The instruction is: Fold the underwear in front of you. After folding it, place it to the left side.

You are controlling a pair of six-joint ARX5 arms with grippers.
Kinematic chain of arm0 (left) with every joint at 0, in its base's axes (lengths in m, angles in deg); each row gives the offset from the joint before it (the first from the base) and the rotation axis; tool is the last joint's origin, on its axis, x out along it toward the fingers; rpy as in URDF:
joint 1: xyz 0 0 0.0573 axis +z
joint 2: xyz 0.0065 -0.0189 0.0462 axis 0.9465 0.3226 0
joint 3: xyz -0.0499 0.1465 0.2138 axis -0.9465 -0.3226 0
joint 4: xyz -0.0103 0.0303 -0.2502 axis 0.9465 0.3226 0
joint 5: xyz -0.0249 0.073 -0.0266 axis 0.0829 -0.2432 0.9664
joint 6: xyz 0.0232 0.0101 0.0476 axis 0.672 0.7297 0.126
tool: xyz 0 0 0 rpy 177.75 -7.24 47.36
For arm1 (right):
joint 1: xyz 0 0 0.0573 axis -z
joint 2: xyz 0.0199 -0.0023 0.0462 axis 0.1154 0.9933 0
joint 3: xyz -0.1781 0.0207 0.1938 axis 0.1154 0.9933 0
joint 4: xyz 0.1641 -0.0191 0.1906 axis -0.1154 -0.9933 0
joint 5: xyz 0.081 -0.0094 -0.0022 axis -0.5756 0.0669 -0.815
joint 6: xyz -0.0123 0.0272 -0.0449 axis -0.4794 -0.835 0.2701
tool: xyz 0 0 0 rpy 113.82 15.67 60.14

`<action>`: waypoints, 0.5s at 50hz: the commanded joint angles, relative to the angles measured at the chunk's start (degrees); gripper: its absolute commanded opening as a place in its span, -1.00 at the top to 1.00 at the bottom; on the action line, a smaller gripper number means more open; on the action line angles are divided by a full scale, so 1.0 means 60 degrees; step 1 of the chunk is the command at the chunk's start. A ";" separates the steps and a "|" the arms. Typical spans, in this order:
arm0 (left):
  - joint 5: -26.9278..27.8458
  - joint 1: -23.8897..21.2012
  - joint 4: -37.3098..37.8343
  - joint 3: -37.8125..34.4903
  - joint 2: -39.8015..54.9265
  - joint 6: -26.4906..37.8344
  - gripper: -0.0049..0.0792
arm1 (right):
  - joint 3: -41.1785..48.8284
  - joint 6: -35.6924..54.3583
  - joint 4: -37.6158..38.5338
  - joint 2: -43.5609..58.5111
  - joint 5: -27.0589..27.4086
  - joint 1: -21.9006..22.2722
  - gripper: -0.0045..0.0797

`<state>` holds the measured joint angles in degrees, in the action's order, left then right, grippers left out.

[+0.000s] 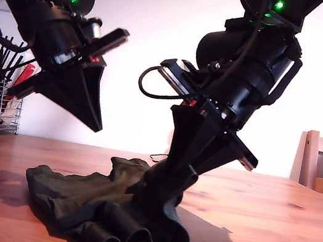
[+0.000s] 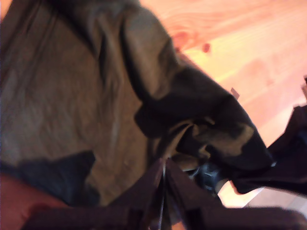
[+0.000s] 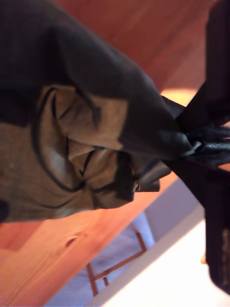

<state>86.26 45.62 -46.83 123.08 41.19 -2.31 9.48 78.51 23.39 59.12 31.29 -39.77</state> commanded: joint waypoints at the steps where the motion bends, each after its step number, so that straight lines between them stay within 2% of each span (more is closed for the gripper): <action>1: -0.0171 -0.0295 -0.0200 -0.0663 -0.0397 -0.0295 0.86 | 0.0117 0.0040 0.0117 0.0047 -0.0047 0.0120 0.92; 13: -0.0645 -0.0743 -0.2342 -0.2834 -0.2087 -0.2065 0.86 | 0.0117 0.0047 0.0211 0.0047 -0.0299 0.0262 0.92; 19: -0.0568 -0.0925 -0.3716 -0.4051 -0.2739 -0.3836 0.85 | 0.0117 0.0113 0.0237 0.0047 -0.0342 0.0255 0.92; 22: -0.0561 -0.1060 -0.4269 -0.4528 -0.2980 -0.4750 0.75 | 0.0117 0.0215 0.0248 0.0047 -0.0361 0.0237 0.92; 25: -0.0568 -0.1217 -0.4696 -0.4870 -0.3173 -0.5370 0.51 | 0.0117 0.0270 0.0255 0.0047 -0.0361 0.0233 0.92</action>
<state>82.76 39.52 -73.17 96.00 22.48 -31.03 9.48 79.47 24.53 59.10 29.56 -37.89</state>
